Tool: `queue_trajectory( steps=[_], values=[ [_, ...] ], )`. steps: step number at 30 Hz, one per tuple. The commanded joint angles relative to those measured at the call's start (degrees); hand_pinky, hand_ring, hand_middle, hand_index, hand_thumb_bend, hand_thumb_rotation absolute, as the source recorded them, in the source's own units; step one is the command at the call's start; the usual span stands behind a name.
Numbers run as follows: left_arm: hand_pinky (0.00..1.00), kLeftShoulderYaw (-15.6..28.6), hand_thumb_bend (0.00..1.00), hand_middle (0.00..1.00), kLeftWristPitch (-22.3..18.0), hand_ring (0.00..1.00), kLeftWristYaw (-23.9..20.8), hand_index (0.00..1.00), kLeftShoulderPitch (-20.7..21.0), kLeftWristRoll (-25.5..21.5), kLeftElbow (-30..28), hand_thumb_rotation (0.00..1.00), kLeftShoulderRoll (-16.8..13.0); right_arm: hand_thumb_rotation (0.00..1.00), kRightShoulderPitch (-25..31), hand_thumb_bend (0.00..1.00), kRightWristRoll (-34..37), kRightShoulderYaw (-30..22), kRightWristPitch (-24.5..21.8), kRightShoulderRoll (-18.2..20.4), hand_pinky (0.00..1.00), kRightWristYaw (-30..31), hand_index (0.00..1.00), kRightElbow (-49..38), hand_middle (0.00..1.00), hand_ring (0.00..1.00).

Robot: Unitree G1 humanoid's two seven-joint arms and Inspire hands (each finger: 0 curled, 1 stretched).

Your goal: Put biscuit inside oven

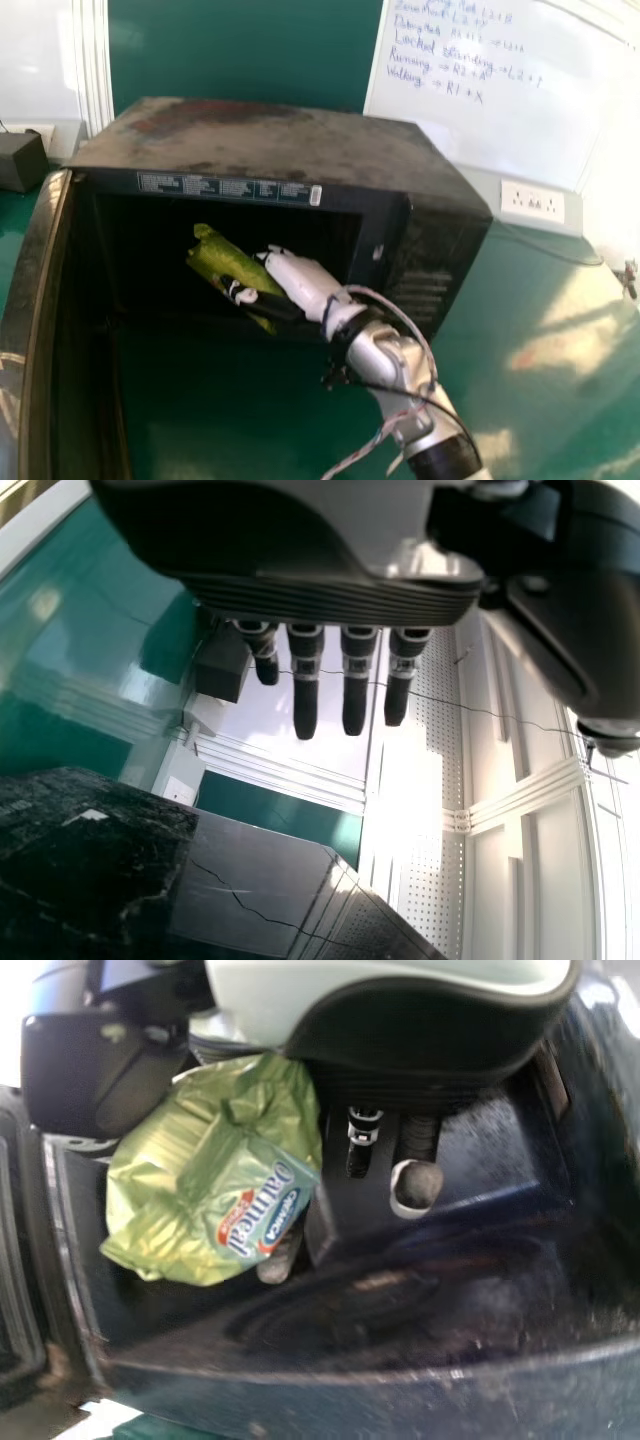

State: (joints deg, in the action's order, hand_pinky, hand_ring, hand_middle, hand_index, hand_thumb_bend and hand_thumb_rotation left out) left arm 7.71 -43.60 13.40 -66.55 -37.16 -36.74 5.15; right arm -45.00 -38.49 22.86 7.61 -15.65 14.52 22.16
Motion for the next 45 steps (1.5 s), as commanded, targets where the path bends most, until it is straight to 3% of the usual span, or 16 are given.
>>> queue_trajectory(
  steps=[1, 8, 17, 24, 32, 36, 45],
  values=[
    [0.82, -0.4, 0.59, 0.91, -0.4, 0.86, 0.4, 0.92, -1.0, 0.1, 0.0, 0.82, 1.4, 0.06, -3.1, 0.48, -0.2, 0.6, 0.5, 1.1, 0.00, -1.7, 0.48, 2.6, 0.00, 0.00],
    [0.80, -0.4, 0.58, 0.90, -0.4, 0.84, 0.8, 0.90, -1.1, -0.3, 0.1, 0.74, 1.4, 0.06, -8.7, 0.48, -0.4, 1.3, 3.4, 3.3, 0.00, -7.4, 0.48, 14.7, 0.00, 0.00],
    [0.79, -0.5, 0.59, 0.90, -0.6, 0.84, 1.0, 0.91, -1.7, 0.3, 0.1, 0.74, 1.8, 0.06, -17.6, 0.48, -0.8, 2.8, 6.3, 6.7, 0.00, -15.1, 0.48, 33.0, 0.00, 0.00],
    [0.79, -1.0, 0.58, 0.91, -0.6, 0.86, 1.2, 0.92, -2.2, -0.1, 0.1, 0.80, 1.8, 0.06, -22.6, 0.48, -1.2, 3.9, 6.7, 9.2, 0.00, -19.9, 0.48, 44.6, 0.00, 0.00],
    [0.79, -0.2, 0.60, 0.88, -2.8, 0.82, 2.8, 0.90, -1.4, 0.7, 1.9, 0.82, 1.8, 0.06, -25.1, 0.48, -0.8, 4.3, 6.6, 10.6, 0.00, -23.2, 0.48, 50.2, 0.00, 0.00],
    [0.81, 0.8, 0.61, 0.87, -5.8, 0.80, 3.3, 0.90, 0.1, 2.7, 3.7, 0.86, 2.3, 0.06, -25.8, 0.48, -1.0, 4.6, 6.3, 11.1, 0.00, -24.1, 0.48, 51.8, 0.00, 0.00],
    [0.80, -1.1, 0.66, 0.86, -8.1, 0.80, 3.0, 0.90, -0.5, 4.4, 3.9, 0.91, 1.6, 0.06, -25.8, 0.49, -1.5, 5.4, 5.6, 12.2, 0.00, -25.5, 0.48, 53.6, 0.00, 0.00]
  ],
)
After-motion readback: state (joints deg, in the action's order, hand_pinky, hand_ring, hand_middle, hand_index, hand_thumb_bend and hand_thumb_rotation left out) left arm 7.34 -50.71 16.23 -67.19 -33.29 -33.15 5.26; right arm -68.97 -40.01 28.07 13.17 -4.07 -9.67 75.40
